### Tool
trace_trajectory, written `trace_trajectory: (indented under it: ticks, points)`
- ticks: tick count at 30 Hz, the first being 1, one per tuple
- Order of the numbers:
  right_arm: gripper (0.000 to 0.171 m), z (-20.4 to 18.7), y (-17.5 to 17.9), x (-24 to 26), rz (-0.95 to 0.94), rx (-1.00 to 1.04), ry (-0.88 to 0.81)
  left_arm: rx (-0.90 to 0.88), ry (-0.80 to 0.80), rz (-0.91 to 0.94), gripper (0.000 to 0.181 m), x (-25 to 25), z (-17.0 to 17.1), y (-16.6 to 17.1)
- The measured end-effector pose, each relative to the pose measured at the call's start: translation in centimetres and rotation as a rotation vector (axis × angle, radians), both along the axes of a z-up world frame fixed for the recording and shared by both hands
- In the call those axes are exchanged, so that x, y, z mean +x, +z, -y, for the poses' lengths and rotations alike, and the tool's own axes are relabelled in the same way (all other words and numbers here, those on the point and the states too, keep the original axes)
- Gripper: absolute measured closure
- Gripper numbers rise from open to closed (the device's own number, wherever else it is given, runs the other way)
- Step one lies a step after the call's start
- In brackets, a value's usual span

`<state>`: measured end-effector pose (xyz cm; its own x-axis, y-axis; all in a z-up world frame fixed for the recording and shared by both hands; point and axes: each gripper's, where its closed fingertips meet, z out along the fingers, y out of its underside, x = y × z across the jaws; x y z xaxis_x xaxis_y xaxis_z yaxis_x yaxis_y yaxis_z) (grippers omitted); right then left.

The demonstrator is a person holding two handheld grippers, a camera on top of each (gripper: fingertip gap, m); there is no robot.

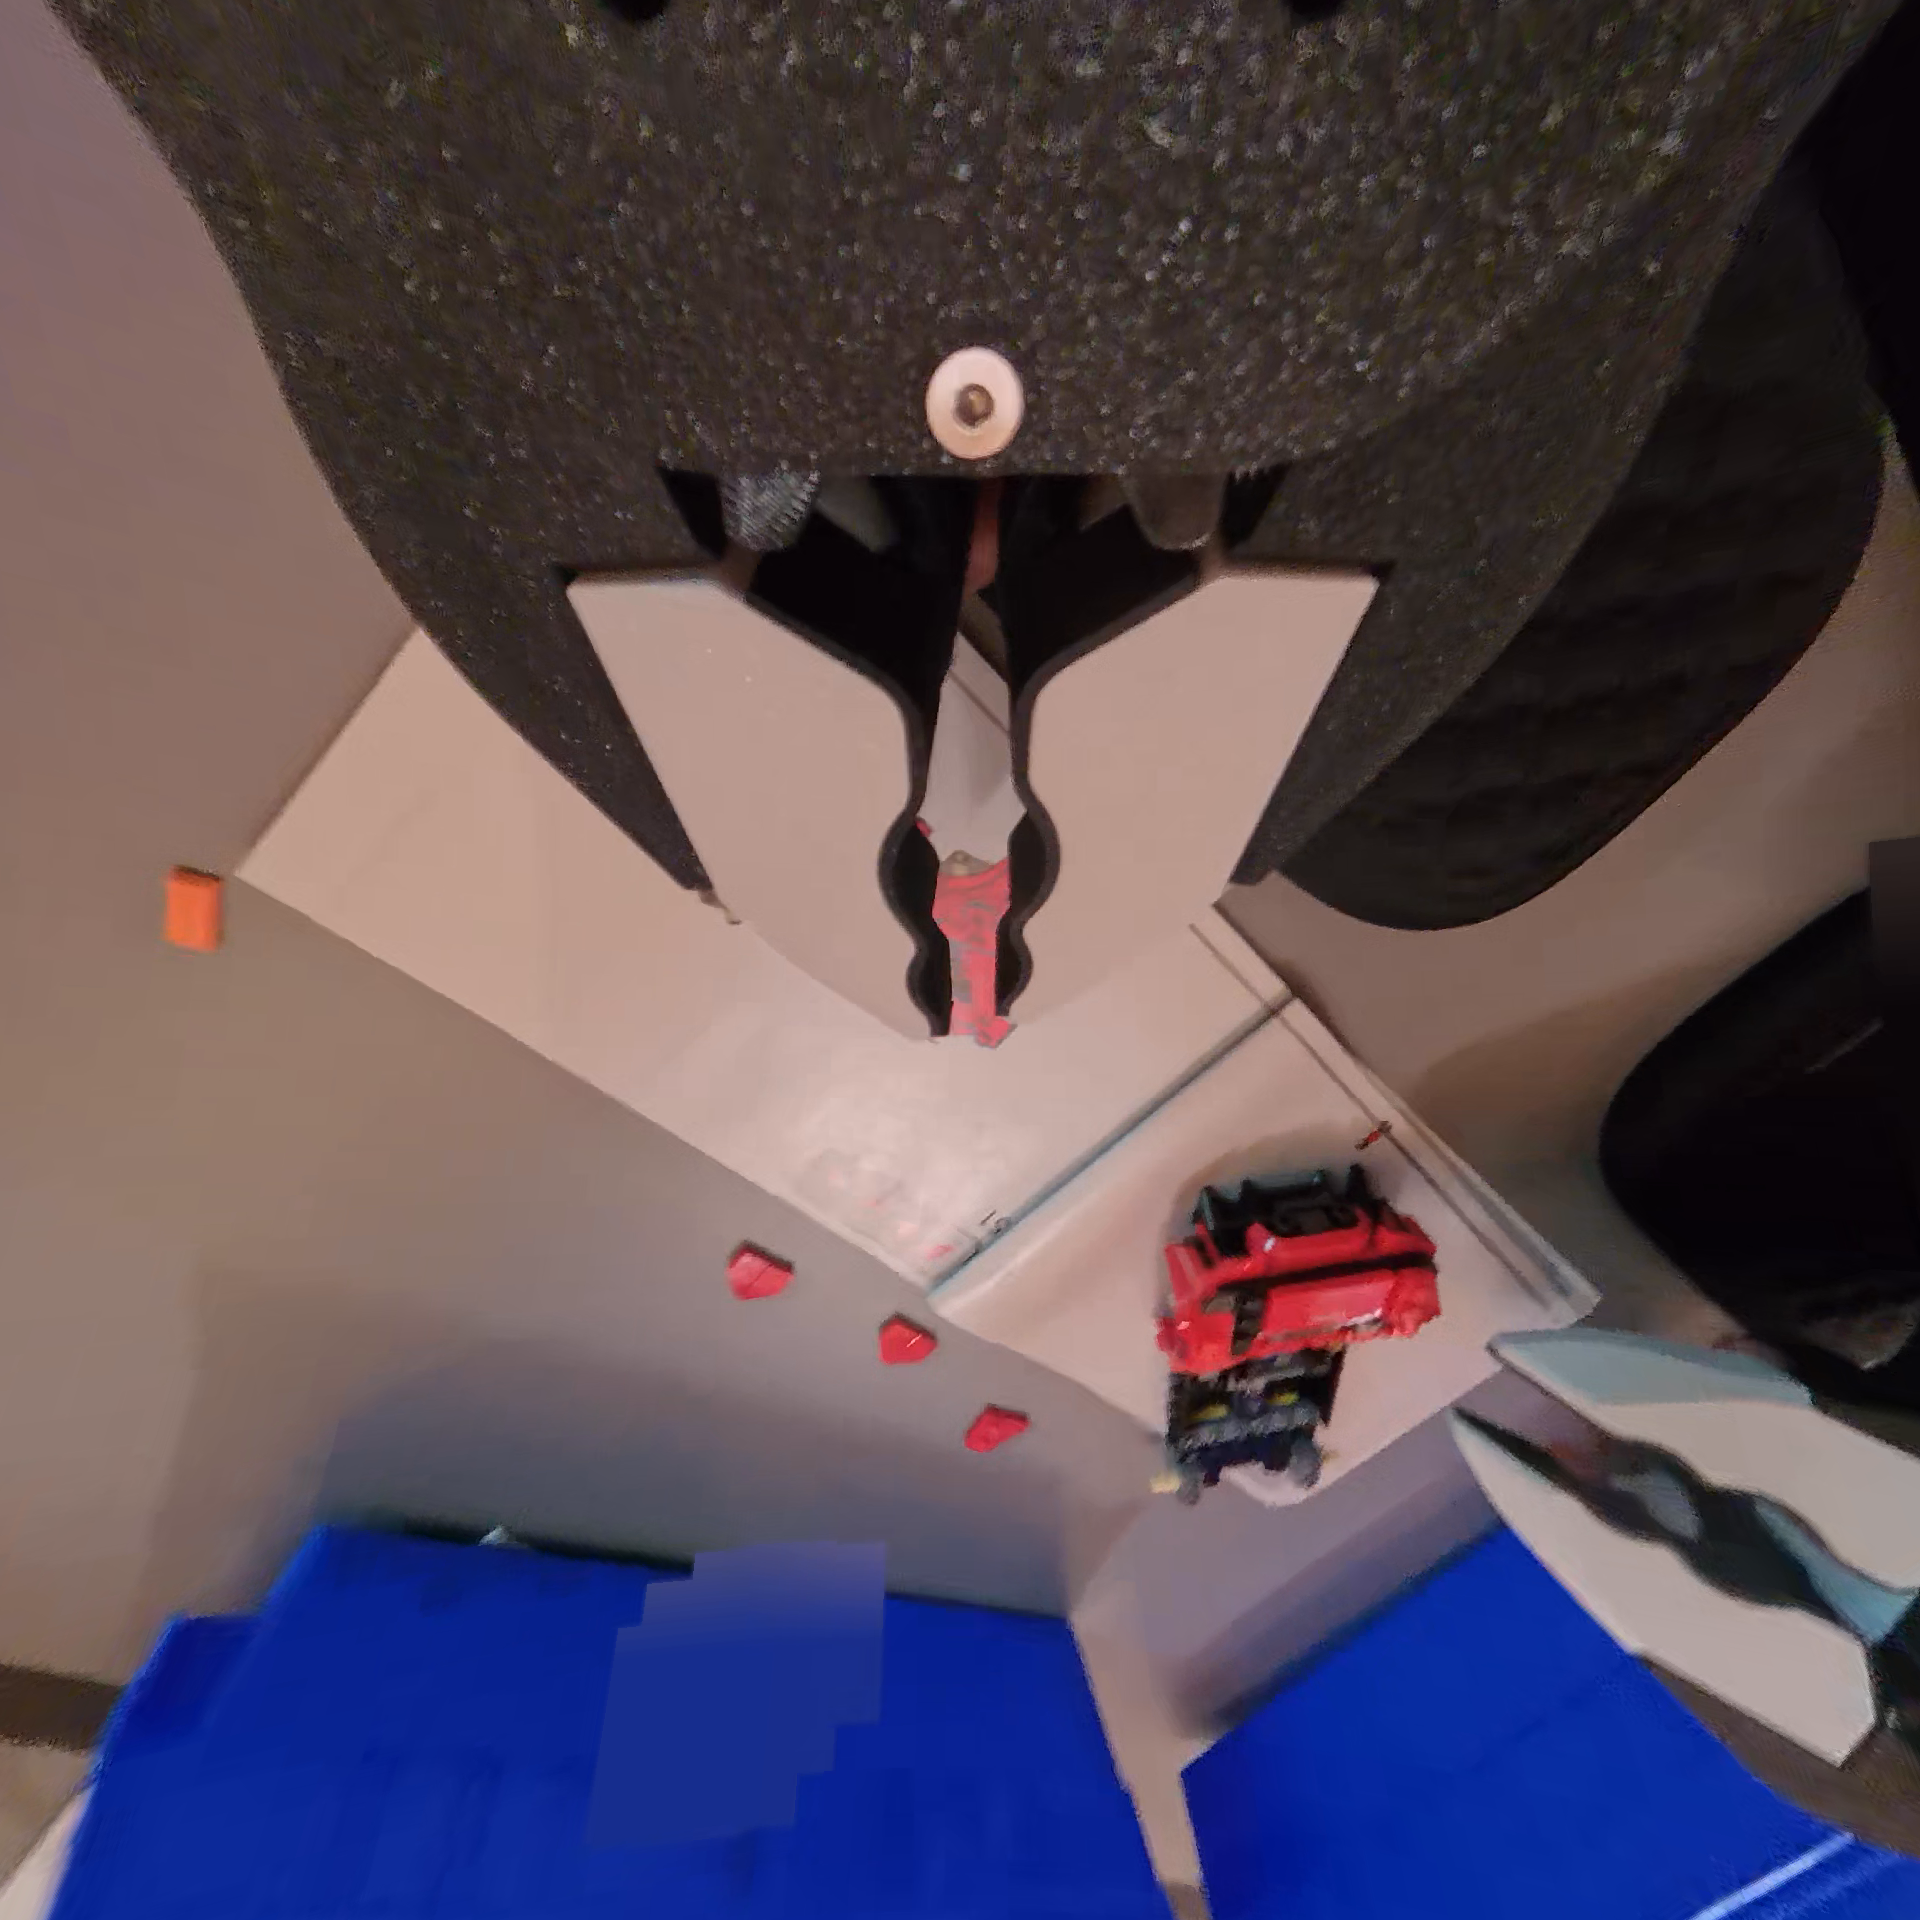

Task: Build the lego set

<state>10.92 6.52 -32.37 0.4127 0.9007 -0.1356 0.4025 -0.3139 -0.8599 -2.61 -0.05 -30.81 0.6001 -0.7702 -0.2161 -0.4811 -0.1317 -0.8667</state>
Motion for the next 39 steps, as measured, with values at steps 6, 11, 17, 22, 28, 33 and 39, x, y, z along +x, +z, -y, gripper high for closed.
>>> trace_trajectory:
  ticks: [6, 11, 17, 22, 28, 33, 39]
  points:
    - [0.164, -0.4, 0.1, 0.6, -0.01, 0.041, -0.045, -0.011, 0.005, 0.035, 0.167, 0.0, 0.0, -0.1]
    - [0.164, -0.2, -0.5, 0.4, 0.04, 0.057, -0.033, -0.026, -0.001, 0.059, 0.166, 0.1, 0.1, -0.3]
    - [0.163, 0.0, -0.9, 0.2, 0.073, 0.068, -0.017, -0.025, -0.004, 0.079, 0.165, 0.0, 0.2, -0.3]
    - [0.163, -0.1, -0.9, 0.3, 0.063, 0.055, -0.017, -0.03, -0.003, 0.078, 0.165, -0.1, 0.2, -0.6]
    - [0.163, -0.2, -0.5, 0.4, 0.014, 0.028, -0.025, -0.028, -0.006, 0.072, 0.164, -0.1, 0.2, -0.8]
    - [0.163, -0.4, -0.6, 0.6, 0.008, 0.022, -0.034, -0.025, -0.006, 0.072, 0.163, -0.2, 0.2, -0.9]
    - [0.163, -0.4, -0.7, 0.5, 0.017, 0.02, -0.032, -0.03, -0.006, 0.069, 0.162, -0.2, 0.1, -1.0]
